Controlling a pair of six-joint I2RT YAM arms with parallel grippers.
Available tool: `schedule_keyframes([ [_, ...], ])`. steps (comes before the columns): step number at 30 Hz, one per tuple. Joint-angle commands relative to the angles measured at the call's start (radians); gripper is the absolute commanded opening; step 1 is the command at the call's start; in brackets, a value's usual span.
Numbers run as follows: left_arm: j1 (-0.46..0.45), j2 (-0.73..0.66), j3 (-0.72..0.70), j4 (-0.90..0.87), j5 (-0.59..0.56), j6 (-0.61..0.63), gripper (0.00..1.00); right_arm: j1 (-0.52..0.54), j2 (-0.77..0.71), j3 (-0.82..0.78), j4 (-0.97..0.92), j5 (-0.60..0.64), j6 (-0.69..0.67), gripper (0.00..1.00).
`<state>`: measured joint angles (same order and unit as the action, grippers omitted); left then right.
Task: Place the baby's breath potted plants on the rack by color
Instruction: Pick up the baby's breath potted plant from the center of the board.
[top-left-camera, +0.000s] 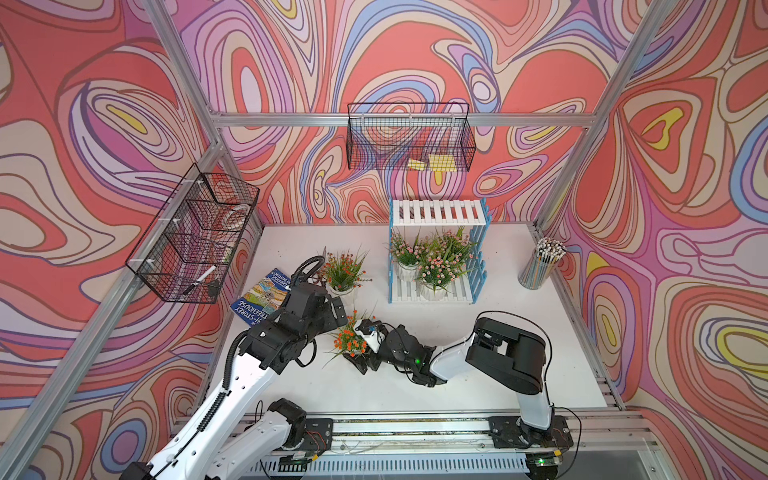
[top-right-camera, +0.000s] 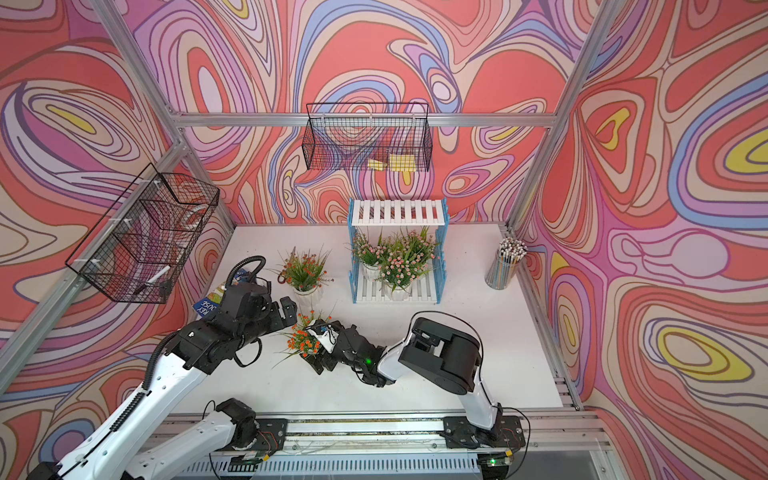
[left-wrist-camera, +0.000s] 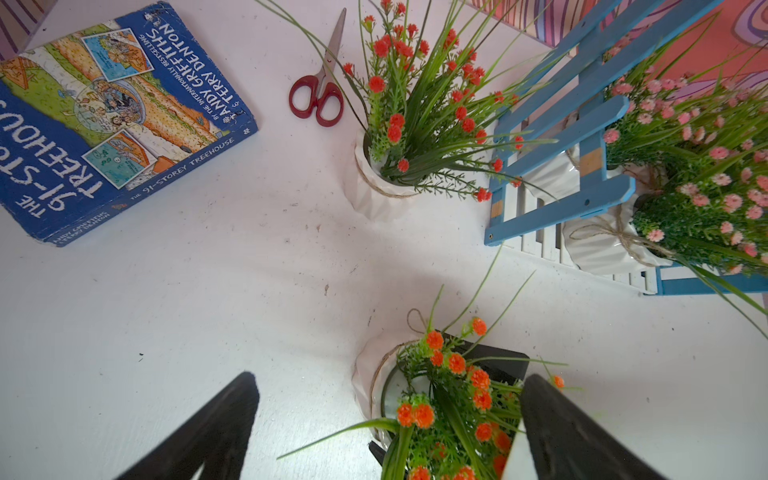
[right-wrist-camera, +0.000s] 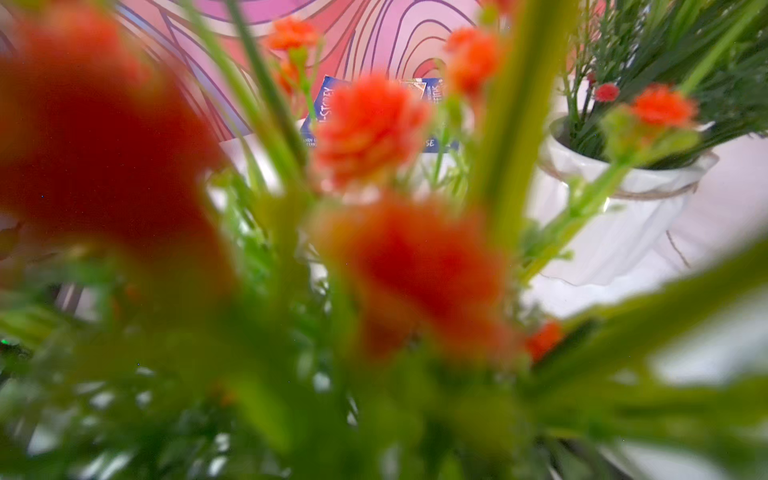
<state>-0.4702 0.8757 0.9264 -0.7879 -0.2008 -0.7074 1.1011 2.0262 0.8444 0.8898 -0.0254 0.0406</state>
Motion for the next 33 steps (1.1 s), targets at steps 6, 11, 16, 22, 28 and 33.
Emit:
schedule_keyframes([
  [6, 0.005, -0.022, -0.021, 0.022, -0.007, -0.002, 1.00, 0.008, 0.068, 0.063, -0.029, 0.011, 0.005, 0.98],
  [11, 0.005, -0.038, -0.031, 0.027, -0.004, -0.005, 1.00, 0.008, 0.075, 0.067, -0.005, 0.034, 0.019, 0.92],
  [16, 0.004, -0.055, -0.041, 0.027, 0.005, -0.010, 1.00, 0.008, 0.075, 0.077, 0.009, 0.038, 0.030, 0.89],
  [22, 0.004, -0.079, -0.055, 0.022, 0.005, -0.018, 1.00, 0.008, 0.059, 0.074, 0.025, 0.047, 0.038, 0.84],
  [28, 0.005, -0.084, -0.060, 0.021, 0.000, -0.017, 1.00, 0.008, 0.000, 0.061, 0.000, 0.075, 0.031, 0.80],
  [33, 0.005, -0.077, -0.064, 0.032, -0.002, -0.015, 1.00, 0.008, -0.039, 0.052, -0.011, 0.087, 0.025, 0.78],
])
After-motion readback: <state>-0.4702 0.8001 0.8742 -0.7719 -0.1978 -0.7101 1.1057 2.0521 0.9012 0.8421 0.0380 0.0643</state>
